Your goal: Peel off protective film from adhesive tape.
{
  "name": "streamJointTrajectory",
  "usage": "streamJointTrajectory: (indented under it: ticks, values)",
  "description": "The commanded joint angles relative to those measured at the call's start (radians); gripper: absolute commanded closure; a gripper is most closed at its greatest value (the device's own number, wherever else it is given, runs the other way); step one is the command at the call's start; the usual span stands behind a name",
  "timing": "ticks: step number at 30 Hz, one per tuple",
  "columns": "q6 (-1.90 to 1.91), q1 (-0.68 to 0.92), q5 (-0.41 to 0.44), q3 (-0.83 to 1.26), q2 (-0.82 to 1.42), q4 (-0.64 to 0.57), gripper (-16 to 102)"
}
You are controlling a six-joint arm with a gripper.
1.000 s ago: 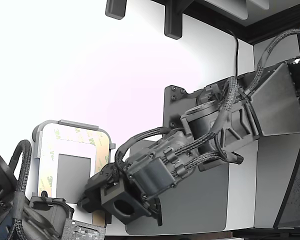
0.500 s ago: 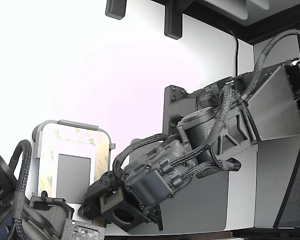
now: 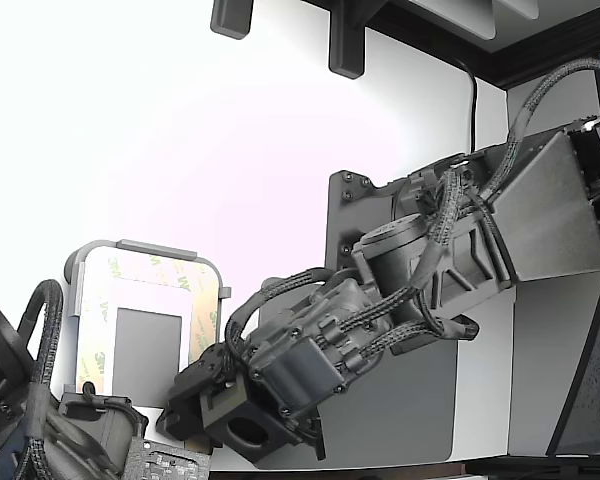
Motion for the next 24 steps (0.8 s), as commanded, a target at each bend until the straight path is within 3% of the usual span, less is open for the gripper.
streamJointTrajectory:
  ticks: [1, 24]
  values:
    - [0.0, -0.008, -0.003, -0.035, 0.02, 0.0, 97]
    - [0.005, -0.008, 0.0, -0.04, 0.02, 0.008, 97]
